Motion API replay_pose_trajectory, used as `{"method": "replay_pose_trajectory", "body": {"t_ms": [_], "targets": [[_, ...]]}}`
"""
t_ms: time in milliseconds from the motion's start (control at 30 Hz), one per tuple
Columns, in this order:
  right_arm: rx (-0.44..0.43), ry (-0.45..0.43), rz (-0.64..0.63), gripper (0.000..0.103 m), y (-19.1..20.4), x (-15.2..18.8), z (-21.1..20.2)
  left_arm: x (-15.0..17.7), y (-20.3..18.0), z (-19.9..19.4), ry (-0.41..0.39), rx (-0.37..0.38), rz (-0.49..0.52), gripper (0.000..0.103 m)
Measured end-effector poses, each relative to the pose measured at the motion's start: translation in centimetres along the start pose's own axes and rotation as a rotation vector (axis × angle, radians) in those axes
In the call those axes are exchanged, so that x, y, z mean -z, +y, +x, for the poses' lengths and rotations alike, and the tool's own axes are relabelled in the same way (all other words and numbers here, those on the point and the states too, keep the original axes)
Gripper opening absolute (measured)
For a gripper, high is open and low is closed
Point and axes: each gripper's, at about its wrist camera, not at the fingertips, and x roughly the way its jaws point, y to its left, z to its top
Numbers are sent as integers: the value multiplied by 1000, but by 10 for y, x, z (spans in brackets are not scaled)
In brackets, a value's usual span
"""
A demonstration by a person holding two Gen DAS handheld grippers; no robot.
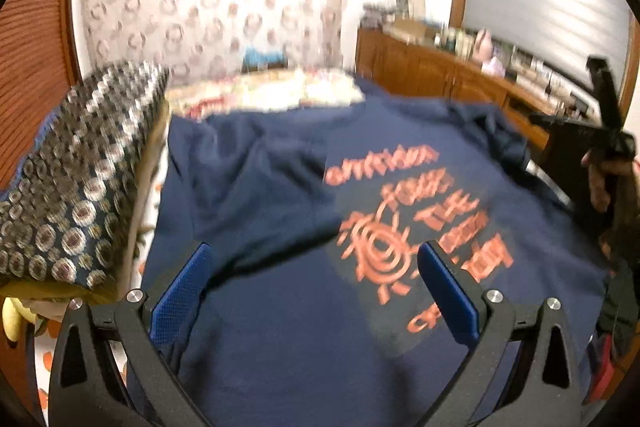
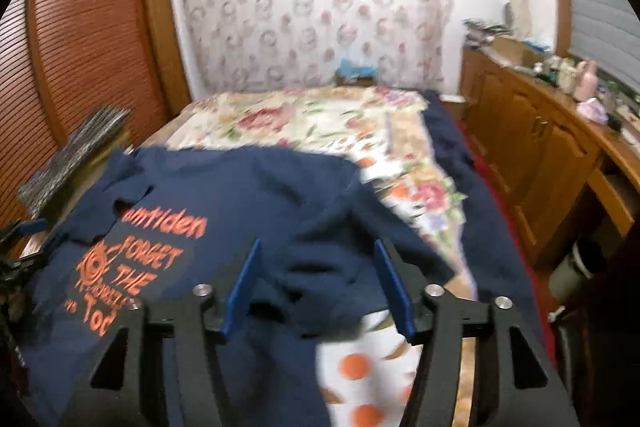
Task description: Fold small clothes
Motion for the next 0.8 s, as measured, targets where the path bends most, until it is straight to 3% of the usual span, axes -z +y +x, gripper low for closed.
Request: {"method": "replay_pose_trajectory", "body": {"t_ms": [100,267,533,767,800], "targets": [[35,16,30,61,-17,1,6,-6,-5,-11,-71,11,-6,103],[75,90,43,61,-28,6,37,-12,-18,-15,-97,16,15,103],[91,189,123,61,-41,-6,81,-11,-28,-22,-95,63,65,103],[70,227,146,61,-49,-13,82,-4,-32,-19,-81,61,65,103],[74,229,139,55,-51,-13,81,-4,-32,-19,-81,61,67,103]]}}
